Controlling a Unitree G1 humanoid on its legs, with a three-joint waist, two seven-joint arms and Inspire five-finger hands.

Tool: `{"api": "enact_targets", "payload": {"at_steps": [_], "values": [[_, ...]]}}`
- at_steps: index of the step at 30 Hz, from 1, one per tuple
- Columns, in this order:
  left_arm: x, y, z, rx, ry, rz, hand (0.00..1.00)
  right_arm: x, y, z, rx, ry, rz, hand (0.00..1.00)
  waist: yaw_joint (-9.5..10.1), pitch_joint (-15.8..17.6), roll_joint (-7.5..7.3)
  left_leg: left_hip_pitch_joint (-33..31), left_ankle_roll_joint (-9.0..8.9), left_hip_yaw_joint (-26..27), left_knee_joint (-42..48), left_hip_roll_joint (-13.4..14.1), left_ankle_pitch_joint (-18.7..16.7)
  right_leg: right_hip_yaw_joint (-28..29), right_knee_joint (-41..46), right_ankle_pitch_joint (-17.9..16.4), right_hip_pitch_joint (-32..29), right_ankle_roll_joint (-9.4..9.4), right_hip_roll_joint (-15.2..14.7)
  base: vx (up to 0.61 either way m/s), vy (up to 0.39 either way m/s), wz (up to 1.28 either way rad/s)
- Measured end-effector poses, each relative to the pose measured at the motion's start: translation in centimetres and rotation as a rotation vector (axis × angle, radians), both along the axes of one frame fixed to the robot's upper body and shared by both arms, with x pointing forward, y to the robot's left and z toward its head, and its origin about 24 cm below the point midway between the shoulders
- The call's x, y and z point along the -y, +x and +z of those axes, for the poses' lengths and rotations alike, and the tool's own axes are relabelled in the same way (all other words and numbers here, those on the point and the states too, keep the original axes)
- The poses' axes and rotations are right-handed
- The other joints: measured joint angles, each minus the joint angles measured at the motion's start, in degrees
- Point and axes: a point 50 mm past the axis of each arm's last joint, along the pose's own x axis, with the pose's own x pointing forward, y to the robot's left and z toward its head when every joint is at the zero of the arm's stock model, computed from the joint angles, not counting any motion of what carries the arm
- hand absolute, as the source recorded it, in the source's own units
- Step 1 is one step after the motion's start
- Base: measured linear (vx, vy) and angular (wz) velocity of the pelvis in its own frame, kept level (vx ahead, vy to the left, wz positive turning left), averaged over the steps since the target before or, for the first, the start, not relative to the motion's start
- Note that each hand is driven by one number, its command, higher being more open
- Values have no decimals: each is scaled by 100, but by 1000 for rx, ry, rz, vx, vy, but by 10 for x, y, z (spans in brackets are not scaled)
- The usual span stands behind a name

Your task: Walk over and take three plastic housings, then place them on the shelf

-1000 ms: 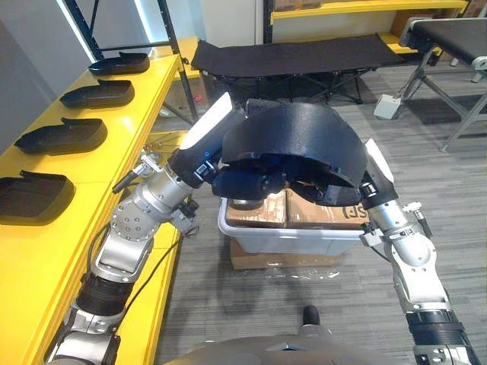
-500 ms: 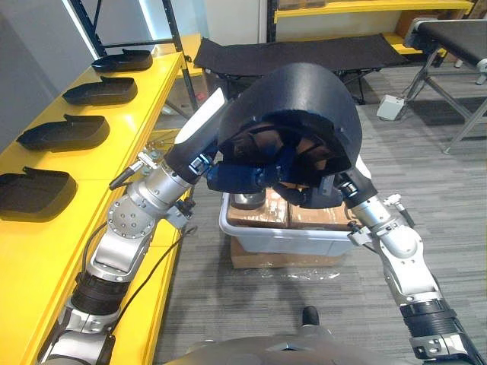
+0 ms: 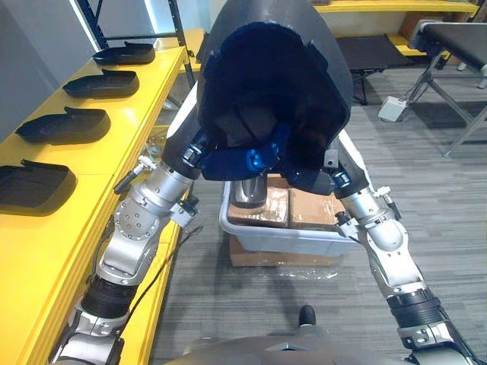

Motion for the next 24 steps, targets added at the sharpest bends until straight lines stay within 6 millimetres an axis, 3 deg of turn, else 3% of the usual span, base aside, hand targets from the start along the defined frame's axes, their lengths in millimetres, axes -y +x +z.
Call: {"api": "enact_targets", "payload": {"at_steps": [4, 12, 24], "values": [[-1, -1, -7, -35, -6, 6, 100, -5, 1, -4, -25, 22, -14, 0, -6, 0, 0, -14, 4, -9, 2, 0, -3, 2, 0, 1, 0, 0, 0, 0, 0, 0], [10, 0, -40, -288, -97, -20, 100, -6, -4, -28, -188, 92, -61, 0, 3, 0, 5, -43, 6, -25, 4, -3, -1, 2, 0, 1, -16, 0, -1, 0, 0, 0], [17, 6, -50, -382, -192, -3, 100, -8, -12, -42, -244, 188, -126, 0, 6, 23, 63, -39, 7, -15, 2, -3, 0, 9, 0, 1, -13, 0, -1, 0, 0, 0]]}}
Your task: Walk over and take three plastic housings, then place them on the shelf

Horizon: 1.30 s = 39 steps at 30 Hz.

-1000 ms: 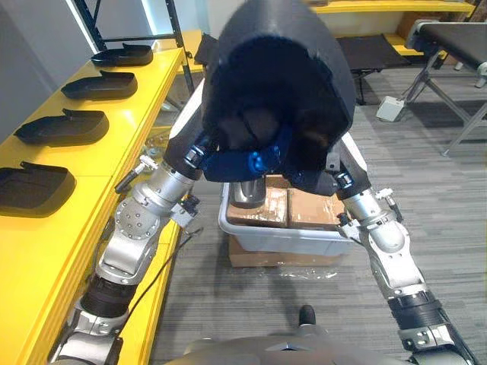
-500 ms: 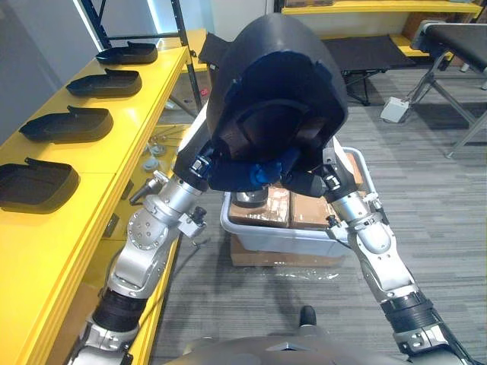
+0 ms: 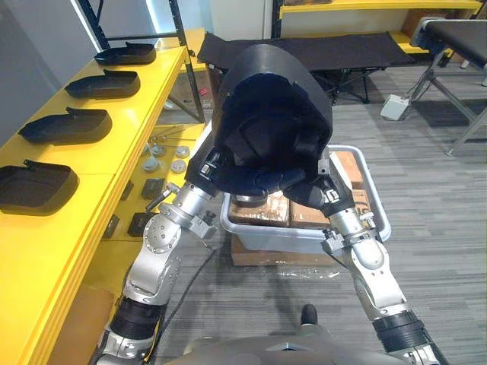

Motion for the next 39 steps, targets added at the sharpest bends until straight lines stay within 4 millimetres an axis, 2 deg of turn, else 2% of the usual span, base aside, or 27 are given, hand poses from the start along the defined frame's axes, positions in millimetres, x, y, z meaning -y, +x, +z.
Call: {"api": "enact_targets", "payload": {"at_steps": [9, 12, 15, 18, 21, 27, 33, 39], "values": [[-5, -1, -7, -25, -121, 101, 100, -6, -2, -4, 7, 4, -117, 0, -19, 16, 30, 10, 0, 12, -16, 0, 0, 6, 0, 0, 0, 0, 0, 0, 0, 0], [-14, 0, -6, -16, -161, 156, 100, 4, -4, -8, -11, 25, -206, 0, 13, 49, 64, 16, 1, 20, -19, 0, 1, 12, 0, 0, 1, 0, 0, 0, 0, 0], [-30, 1, -2, 2, -237, 248, 100, 29, -8, -11, -24, 40, -320, 0, 10, 80, 107, 62, -1, 51, -77, -2, 18, 29, 1, -2, 1, 1, 0, 0, 0, -3], [-40, 1, 0, 16, -270, 311, 100, 42, -13, -16, -47, 65, -374, 0, -41, 97, 93, 91, -3, 67, -121, -8, 31, 43, 1, -5, 1, -1, 0, 0, 0, -2], [-45, 1, 1, 5, -326, 320, 100, 50, -18, -23, -79, 93, -406, 0, -62, 101, 88, 106, -3, 84, -131, -8, 31, 53, 0, -6, 0, -1, 1, 0, 0, 0], [-53, 2, -1, 2, -344, 328, 100, 51, -21, -29, -108, 82, -371, 0, -59, 117, 65, 120, -4, 98, -147, -8, 36, 60, 0, -6, -1, -1, 1, 0, 0, 0], [-47, 10, -24, -111, -272, 247, 100, 43, -21, -29, -110, 146, -278, 0, -48, 138, 32, 176, -8, 135, -214, -16, 54, 82, 0, -6, 0, -1, 2, -4, 1, -2], [-20, 13, -45, -226, -189, 59, 100, 37, -21, -30, -113, 230, -236, 0, -62, 175, -27, 176, -8, 137, -212, -16, 53, 81, 0, -6, -6, -1, 2, 0, 0, 0]]}}
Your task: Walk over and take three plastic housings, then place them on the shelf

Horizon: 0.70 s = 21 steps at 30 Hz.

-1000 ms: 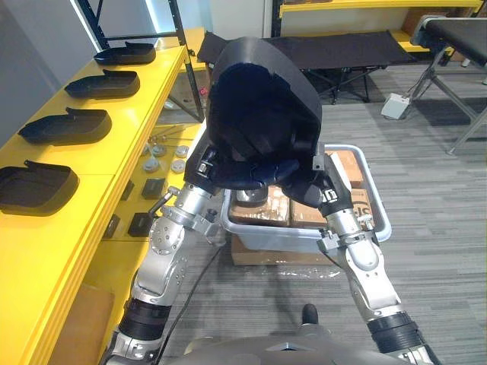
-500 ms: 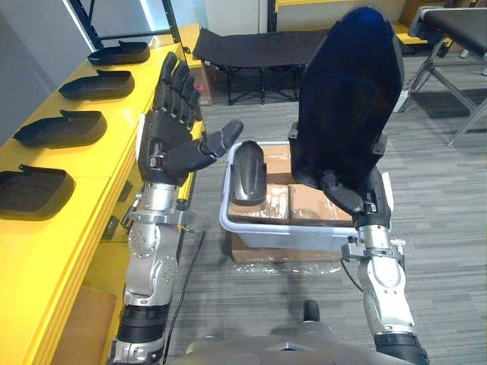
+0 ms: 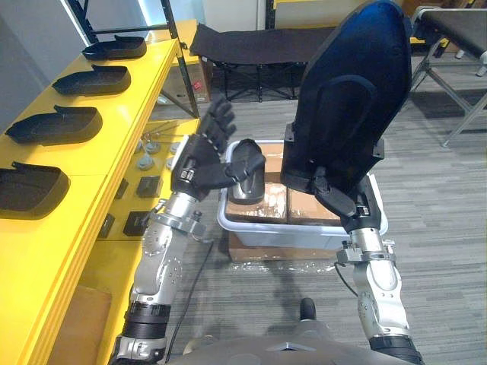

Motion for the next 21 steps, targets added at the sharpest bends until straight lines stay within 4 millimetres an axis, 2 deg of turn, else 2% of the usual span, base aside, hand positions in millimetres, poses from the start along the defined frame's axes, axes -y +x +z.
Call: {"api": "enact_targets", "payload": {"at_steps": [3, 8, 21], "values": [[9, -1, -2, -6, 14, -54, 100, -3, 0, 0, -1, 1, 13, 0, 0, 0, 0, 0, 0, 0, 1, 0, 0, 0, 0, 0, 0, 0, 0, 0, 0, 0], [13, -1, -12, -43, 44, -84, 100, -6, 1, -1, -2, 2, 27, 0, 0, -2, 2, 0, 1, 2, 7, 0, 0, 0, 0, 1, 1, 0, 0, 0, 0, 0], [25, -4, -15, -49, 69, -157, 100, -28, 1, -2, -10, 10, 116, 0, 4, -28, 3, -6, 5, -17, 13, -4, 2, -8, 0, 2, 2, 1, -2, 0, 0, 0]]}}
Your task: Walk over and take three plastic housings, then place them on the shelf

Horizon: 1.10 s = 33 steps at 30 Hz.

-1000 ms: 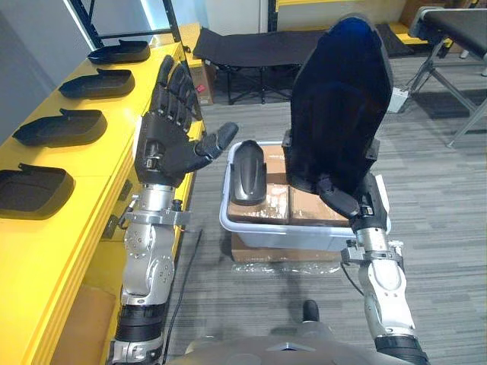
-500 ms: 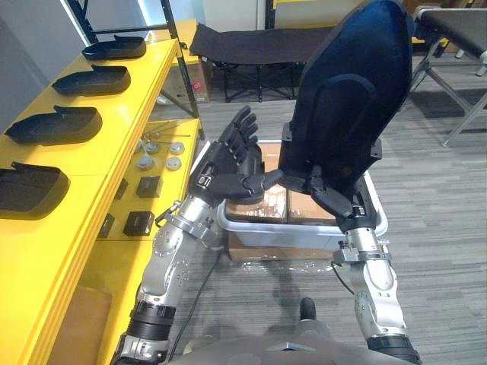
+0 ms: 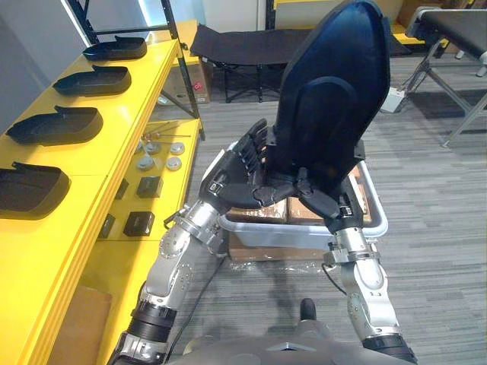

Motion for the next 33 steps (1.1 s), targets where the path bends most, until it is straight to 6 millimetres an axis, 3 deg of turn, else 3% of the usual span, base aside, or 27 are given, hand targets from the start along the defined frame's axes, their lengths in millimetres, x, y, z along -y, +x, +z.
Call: {"api": "enact_targets", "payload": {"at_steps": [14, 15, 28, 33], "values": [[2, 1, 0, -38, -68, 42, 100, -25, 0, -10, -52, 26, 103, 0, 6, -164, -17, -20, 18, -67, 6, -5, 17, -55, 0, 1, 32, 0, -12, 0, 0, 1], [1, 1, 0, -51, -90, 55, 0, -27, -1, -12, -66, 25, 111, 0, 4, -164, -17, -21, 22, -70, 4, -6, 24, -63, 0, 1, 34, 0, -12, 0, 0, 3], [0, 5, 0, -89, -140, 130, 0, -40, -4, -21, -113, 32, 136, 0, 108, -213, -72, -94, 19, -183, 5, -4, 68, -171, 0, 0, 38, -2, -23, -2, 0, 4], [-7, 7, -1, -103, -134, 173, 0, -51, -6, -22, -120, 33, 177, 0, 140, -280, -166, -115, 21, -206, 11, -4, 70, -192, -1, -2, 38, -4, -28, 0, 0, 0]]}}
